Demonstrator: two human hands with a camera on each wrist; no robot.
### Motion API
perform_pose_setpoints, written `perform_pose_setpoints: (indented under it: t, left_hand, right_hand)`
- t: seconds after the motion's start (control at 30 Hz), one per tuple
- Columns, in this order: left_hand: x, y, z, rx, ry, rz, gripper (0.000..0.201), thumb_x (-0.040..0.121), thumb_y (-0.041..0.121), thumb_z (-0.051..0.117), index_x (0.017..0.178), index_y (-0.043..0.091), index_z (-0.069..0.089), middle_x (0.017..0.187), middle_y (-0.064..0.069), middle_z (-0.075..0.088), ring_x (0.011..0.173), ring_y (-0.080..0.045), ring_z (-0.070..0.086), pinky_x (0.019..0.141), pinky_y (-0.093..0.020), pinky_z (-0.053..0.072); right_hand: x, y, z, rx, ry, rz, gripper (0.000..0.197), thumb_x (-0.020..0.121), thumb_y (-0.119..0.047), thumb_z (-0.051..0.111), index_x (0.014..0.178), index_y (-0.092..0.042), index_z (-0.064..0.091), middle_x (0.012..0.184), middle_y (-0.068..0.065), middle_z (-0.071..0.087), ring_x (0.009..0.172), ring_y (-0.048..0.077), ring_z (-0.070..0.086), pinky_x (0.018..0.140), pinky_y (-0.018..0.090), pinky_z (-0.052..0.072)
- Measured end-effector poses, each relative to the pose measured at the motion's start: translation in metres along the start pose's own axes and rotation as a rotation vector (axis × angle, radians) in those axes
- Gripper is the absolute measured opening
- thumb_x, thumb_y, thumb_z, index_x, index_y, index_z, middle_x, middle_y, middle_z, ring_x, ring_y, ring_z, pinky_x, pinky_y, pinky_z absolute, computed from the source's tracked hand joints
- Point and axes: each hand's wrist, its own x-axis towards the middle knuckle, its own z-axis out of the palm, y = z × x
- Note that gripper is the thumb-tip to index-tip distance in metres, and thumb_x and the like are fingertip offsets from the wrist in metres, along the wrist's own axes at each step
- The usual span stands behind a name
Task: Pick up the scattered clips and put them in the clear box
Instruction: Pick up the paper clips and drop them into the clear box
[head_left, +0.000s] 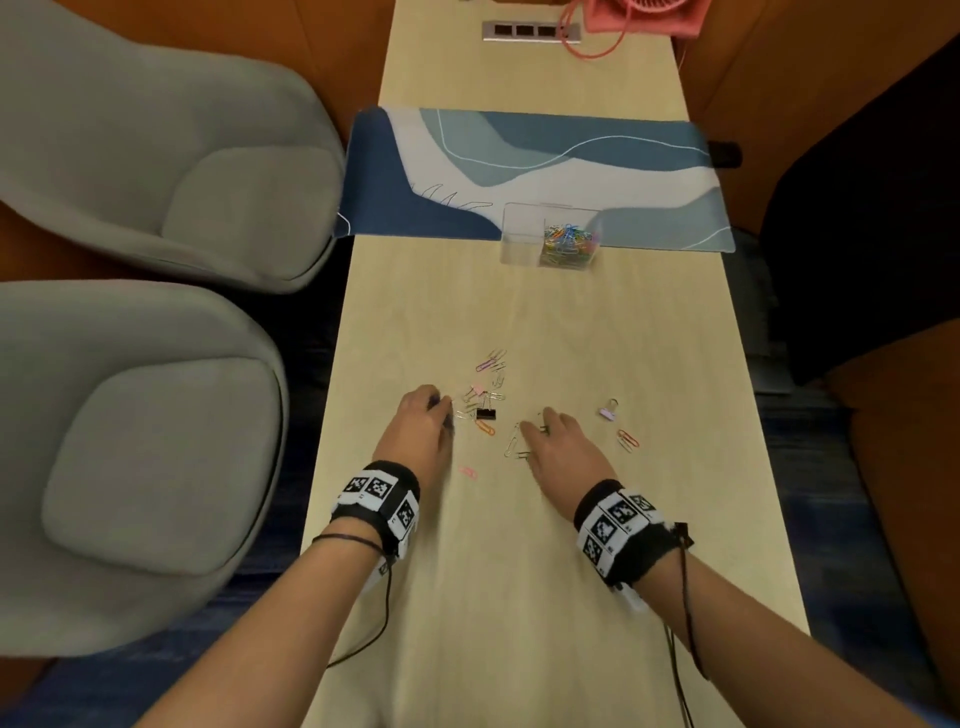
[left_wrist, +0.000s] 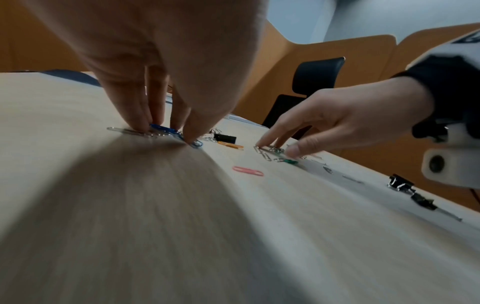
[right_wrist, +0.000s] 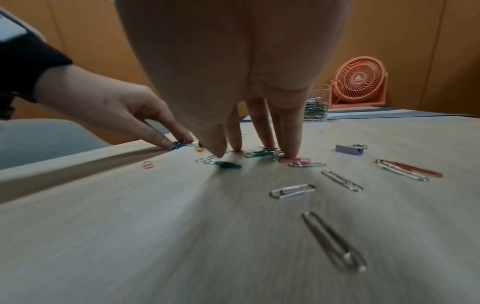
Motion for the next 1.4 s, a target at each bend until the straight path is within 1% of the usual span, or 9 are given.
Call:
perform_pose_setpoints:
  t: [0.1, 0.23, 0.33, 0.43, 0.53, 0.7, 1.03, 1.3, 1.4]
  left_hand:
    - [-0.012, 0.002, 0.001, -0.073, 0.041, -0.044, 0.018, 0.092, 0.007, 0.057, 0.102, 0.001, 0.071, 0.103, -0.012, 0.059, 0.096, -0.028, 0.055, 0.083, -0.04, 0.052]
    - [-0.025, 0.002, 0.006, -0.199, 0.083, -0.143, 0.017, 0.092, 0.01, 0.06, 0.101, 0.005, 0.074, 0.093, -0.008, 0.063, 0.088, -0.026, 0.059, 0.081, -0.037, 0.052]
    - [-0.033, 0.009, 0.012, -0.17, 0.078, -0.138, 0.032, 0.091, 0.011, 0.058, 0.123, 0.01, 0.064, 0.103, -0.009, 0.06, 0.095, -0.027, 0.056, 0.086, -0.037, 0.05]
    - [-0.038, 0.018, 0.018, -0.041, 0.025, -0.074, 0.047, 0.09, 0.022, 0.06, 0.135, 0.014, 0.052, 0.111, -0.012, 0.051, 0.1, -0.028, 0.048, 0.089, -0.038, 0.047]
    - [-0.037, 0.024, 0.024, 0.006, 0.028, -0.027, 0.041, 0.087, 0.021, 0.066, 0.126, 0.011, 0.059, 0.11, -0.013, 0.051, 0.097, -0.029, 0.048, 0.085, -0.039, 0.049]
    - [-0.029, 0.023, 0.031, -0.093, 0.109, -0.029, 0.013, 0.083, 0.006, 0.07, 0.096, 0.005, 0.073, 0.093, -0.013, 0.06, 0.078, -0.031, 0.057, 0.069, -0.04, 0.054]
    - [0.005, 0.026, 0.01, -0.124, -0.037, -0.147, 0.009, 0.081, 0.014, 0.067, 0.086, 0.014, 0.075, 0.081, -0.007, 0.072, 0.076, -0.025, 0.066, 0.073, -0.028, 0.054]
    - [0.039, 0.029, -0.027, -0.378, 0.036, -0.129, 0.01, 0.069, 0.008, 0.074, 0.074, 0.016, 0.076, 0.067, 0.004, 0.07, 0.062, -0.008, 0.064, 0.066, -0.021, 0.055]
    - [0.07, 0.045, -0.056, -0.568, 0.096, -0.069, 0.009, 0.071, 0.004, 0.077, 0.077, 0.011, 0.077, 0.068, -0.001, 0.071, 0.059, -0.005, 0.061, 0.062, -0.014, 0.053]
  right_hand:
    - [-0.01, -0.009, -0.003, -0.014, -0.026, -0.01, 0.043, 0.084, 0.007, 0.052, 0.123, -0.008, 0.054, 0.122, 0.013, 0.053, 0.105, 0.028, 0.052, 0.079, 0.032, 0.05]
    - [-0.015, -0.01, -0.007, -0.013, -0.03, -0.025, 0.048, 0.084, 0.014, 0.042, 0.128, -0.003, 0.049, 0.127, 0.015, 0.049, 0.113, 0.029, 0.047, 0.09, 0.035, 0.046]
    - [-0.011, -0.016, -0.007, 0.015, 0.001, 0.005, 0.061, 0.084, 0.013, 0.041, 0.142, -0.005, 0.036, 0.117, 0.016, 0.054, 0.104, 0.029, 0.051, 0.083, 0.035, 0.047]
    - [-0.01, -0.032, -0.002, -0.085, -0.016, -0.023, 0.046, 0.094, -0.006, 0.043, 0.14, -0.004, 0.037, 0.123, 0.022, 0.051, 0.104, 0.036, 0.05, 0.086, 0.041, 0.046]
    - [-0.016, -0.038, -0.004, -0.116, -0.051, -0.018, 0.045, 0.091, 0.002, 0.042, 0.136, 0.001, 0.04, 0.132, 0.024, 0.043, 0.113, 0.038, 0.047, 0.091, 0.041, 0.046]
    - [-0.02, -0.022, -0.005, -0.133, -0.089, -0.128, 0.038, 0.088, 0.01, 0.042, 0.123, 0.001, 0.051, 0.12, 0.017, 0.051, 0.107, 0.031, 0.049, 0.083, 0.038, 0.05]
    - [-0.001, -0.015, -0.033, -0.164, -0.221, -0.134, 0.024, 0.088, 0.009, 0.046, 0.104, -0.003, 0.059, 0.102, 0.013, 0.06, 0.093, 0.029, 0.06, 0.078, 0.036, 0.049]
    - [0.026, 0.052, -0.059, 0.555, 0.045, 0.247, 0.01, 0.074, -0.009, 0.072, 0.079, -0.016, 0.078, 0.08, -0.002, 0.074, 0.074, 0.01, 0.067, 0.076, 0.018, 0.054]
    - [0.03, 0.078, -0.09, 1.011, 0.13, 0.404, 0.009, 0.07, -0.005, 0.08, 0.078, -0.01, 0.078, 0.075, 0.006, 0.075, 0.072, 0.017, 0.073, 0.075, 0.029, 0.06]
